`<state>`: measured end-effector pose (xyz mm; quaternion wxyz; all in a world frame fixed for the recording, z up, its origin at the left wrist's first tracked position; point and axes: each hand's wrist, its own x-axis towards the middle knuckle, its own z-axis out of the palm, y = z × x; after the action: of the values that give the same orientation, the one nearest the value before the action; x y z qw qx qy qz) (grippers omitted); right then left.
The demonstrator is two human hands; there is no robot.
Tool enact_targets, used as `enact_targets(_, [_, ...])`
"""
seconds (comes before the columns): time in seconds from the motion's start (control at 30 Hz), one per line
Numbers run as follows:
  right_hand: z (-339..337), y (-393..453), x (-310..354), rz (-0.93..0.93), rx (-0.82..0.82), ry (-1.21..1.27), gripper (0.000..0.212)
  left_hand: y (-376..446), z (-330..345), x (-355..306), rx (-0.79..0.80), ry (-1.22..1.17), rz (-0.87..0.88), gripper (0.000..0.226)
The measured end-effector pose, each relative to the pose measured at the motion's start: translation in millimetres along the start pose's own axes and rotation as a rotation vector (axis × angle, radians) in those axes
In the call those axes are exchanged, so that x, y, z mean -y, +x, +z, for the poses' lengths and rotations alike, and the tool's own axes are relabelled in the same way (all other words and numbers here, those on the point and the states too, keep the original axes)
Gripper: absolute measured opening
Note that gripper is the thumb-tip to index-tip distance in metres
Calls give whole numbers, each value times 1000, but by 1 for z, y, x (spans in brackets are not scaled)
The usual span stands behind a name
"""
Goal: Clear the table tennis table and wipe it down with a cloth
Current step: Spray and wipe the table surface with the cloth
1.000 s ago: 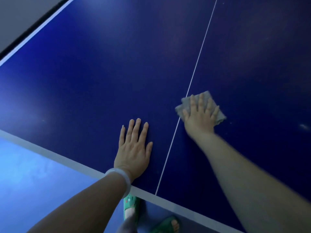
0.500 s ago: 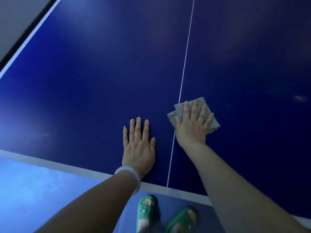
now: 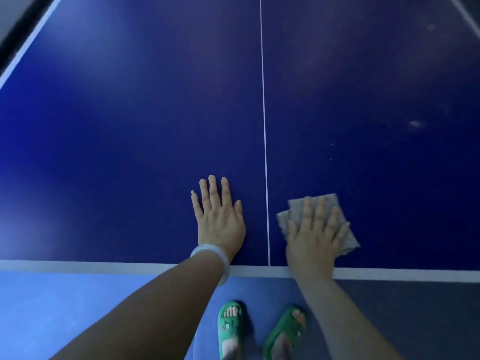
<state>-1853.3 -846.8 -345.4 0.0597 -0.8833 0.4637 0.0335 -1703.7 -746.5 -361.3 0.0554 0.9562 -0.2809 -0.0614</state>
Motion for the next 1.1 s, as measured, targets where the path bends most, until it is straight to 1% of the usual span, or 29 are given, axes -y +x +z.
enact_targets(0.07, [10, -24, 22, -224, -14, -41, 64, 0, -1, 0, 5, -9, 4, 63])
enact_targets(0.1, [15, -36, 22, -338, -11, -52, 63, 0, -2, 0, 9, -11, 7, 63])
enact_targets(0.13, [18, -41, 13, -415, -10, -53, 62, -1, -2, 0, 12, -14, 11, 63])
enact_targets(0.17, [17, -41, -2, -447, -7, -57, 60, -1, -2, 1, 15, -17, 15, 63])
enact_targets(0.23, [13, -32, -41, -402, -17, -129, 60, -1, -2, 1, 17, -24, 18, 63])
enact_targets(0.27, [9, -24, -62, -328, -31, -161, 60, -1, -2, 1, 16, -29, 19, 63])
enact_targets(0.3, [5, -14, -81, -206, -31, -147, 59, -1, -3, 1, 15, -35, 19, 63])
enact_targets(0.37, [-5, 3, -102, 75, -14, -35, 56, -1, -3, 1, 13, -54, 13, 64])
enact_targets(0.4, [-9, 9, -100, 170, -8, 16, 58, -1, -2, 1, 12, -63, 8, 64])
enact_targets(0.43, [-10, 11, -92, 213, -9, 42, 60, -1, -2, 1, 11, -68, 2, 64])
enact_targets(0.47, [-11, 12, -80, 193, -11, 41, 60, -1, -2, 1, 9, -67, -1, 64])
enact_targets(0.5, [-9, 10, -66, 109, -19, 16, 59, -1, -2, 1, 4, -64, -1, 64])
enact_targets(0.57, [-4, 1, -45, -178, -5, -37, 58, -2, -3, 1, -6, -70, -4, 64])
enact_targets(0.63, [-1, 0, -48, -424, 13, -46, 57, -1, -5, 3, -2, -92, -11, 63])
enact_targets(0.7, [-5, 13, -76, -551, 44, -68, 58, 0, -8, 2, -1, -136, -28, 62])
enact_targets(0.73, [-6, 23, -96, -559, 38, -101, 58, 1, -11, 0, 1, -188, -54, 60])
enact_targets(0.77, [-8, 35, -117, -524, 22, -146, 59, 3, -16, -4, 8, -254, -88, 59])
enact_targets(0.8, [-10, 47, -136, -450, 12, -176, 61, 5, -20, -10, 13, -311, -118, 59])
enact_targets(0.87, [-17, 67, -164, -283, 5, -163, 62, 8, -26, -33, -3, -340, -123, 61])
enact_targets(0.93, [-24, 76, -172, -165, 34, -125, 64, 6, -25, -67, -16, -323, -98, 65])
enact_targets(1.0, [-27, 77, -164, -78, 17, -56, 64, 1, -14, -101, 11, -285, -139, 70])
enact_targets(1.03, [-26, 73, -157, -92, -3, -52, 64, 0, -7, -113, 16, -237, -168, 73])
enact_targets(1.07, [-23, 67, -149, -165, -9, -62, 63, -1, 0, -121, 13, -173, -191, 75])
enact_targets(1.1, [-20, 60, -139, -282, -2, -83, 63, -1, 6, -125, 8, -112, -210, 76])
